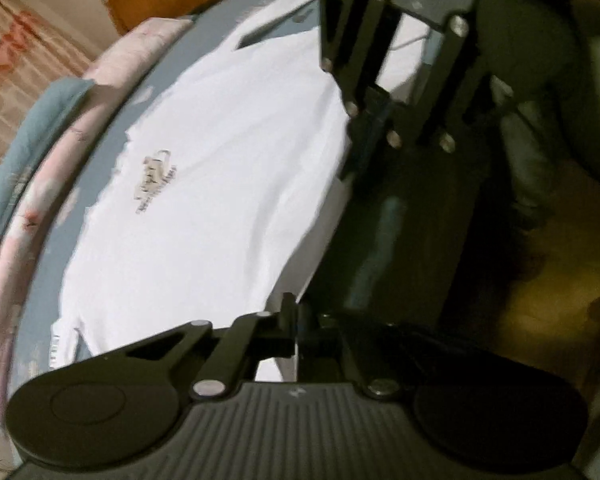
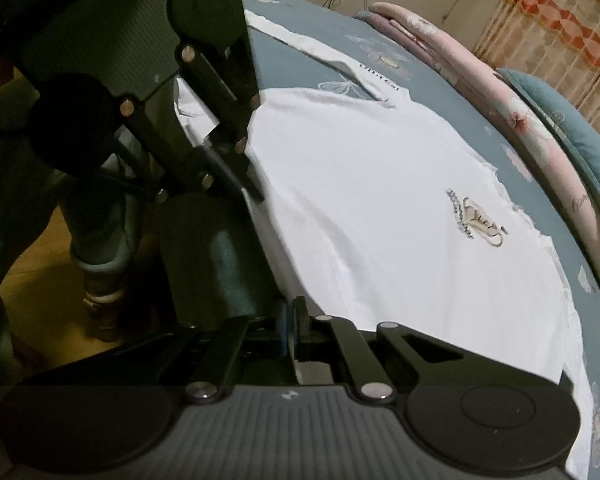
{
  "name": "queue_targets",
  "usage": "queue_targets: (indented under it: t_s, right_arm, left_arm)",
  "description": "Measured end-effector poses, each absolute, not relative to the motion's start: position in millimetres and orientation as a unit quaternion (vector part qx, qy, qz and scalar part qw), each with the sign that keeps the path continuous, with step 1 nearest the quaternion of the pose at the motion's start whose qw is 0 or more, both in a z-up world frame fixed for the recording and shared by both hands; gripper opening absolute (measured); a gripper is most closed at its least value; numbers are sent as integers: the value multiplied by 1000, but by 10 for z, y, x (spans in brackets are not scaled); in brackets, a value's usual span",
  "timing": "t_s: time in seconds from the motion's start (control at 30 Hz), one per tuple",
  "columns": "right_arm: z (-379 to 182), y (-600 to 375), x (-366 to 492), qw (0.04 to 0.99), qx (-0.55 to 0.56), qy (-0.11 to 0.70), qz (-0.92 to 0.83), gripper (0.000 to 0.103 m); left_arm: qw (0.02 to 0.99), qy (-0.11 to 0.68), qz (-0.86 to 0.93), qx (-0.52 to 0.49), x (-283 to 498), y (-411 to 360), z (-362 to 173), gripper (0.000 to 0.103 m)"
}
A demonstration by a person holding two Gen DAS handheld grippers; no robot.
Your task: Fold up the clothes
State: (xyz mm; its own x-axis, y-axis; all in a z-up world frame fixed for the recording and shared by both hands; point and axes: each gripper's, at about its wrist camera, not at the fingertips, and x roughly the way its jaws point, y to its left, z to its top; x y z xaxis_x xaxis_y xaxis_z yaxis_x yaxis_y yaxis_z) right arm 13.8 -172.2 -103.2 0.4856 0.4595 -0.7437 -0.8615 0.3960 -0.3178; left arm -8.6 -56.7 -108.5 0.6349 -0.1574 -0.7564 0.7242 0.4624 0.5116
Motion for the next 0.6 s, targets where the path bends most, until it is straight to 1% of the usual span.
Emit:
queue_targets:
  t_s: [0.13, 0.23, 0.27, 0.3, 0.33, 0.4, 0.47, 0.53, 0.57, 0.6]
  right_arm:
    - [-896, -1779, 151, 782, -314, 298, 449, 1]
    - [-968, -1750, 176, 776, -311, 313, 450, 1]
    - [-1002, -1735, 192, 774, -314, 320, 447, 1]
    - [-1023, -1729, 197, 773, -317, 326, 443, 2]
    - [-1029, -1732, 183, 771, -320, 330, 441, 4]
    - [-983, -1804, 125, 768, -324, 331, 442, 13]
    - [-911, -1901, 76, 770, -323, 332, 440, 14]
    - [-776, -2076, 88, 789, -297, 331, 424, 15]
    - [-712, -2166, 110, 799, -281, 331, 415, 18]
    - [-655, -2278, 160, 815, -259, 332, 397, 22]
  left_arm:
    - [790, 349, -297, 407, -55, -493, -958, 0]
    - [780, 367, -316, 397, -61, -497, -971, 0]
    - [776, 373, -323, 394, -64, -499, -975, 6]
    - [772, 378, -329, 390, -66, -501, -979, 10]
    - [768, 384, -335, 387, -68, -502, -983, 11]
    - [757, 389, -357, 386, -145, -474, -945, 11]
    - [766, 385, -347, 380, -123, -399, -847, 11]
    - [785, 380, -326, 365, -31, -297, -731, 13]
    - [803, 378, -305, 345, 85, -217, -667, 18]
    - [822, 377, -279, 323, 212, -131, -605, 31]
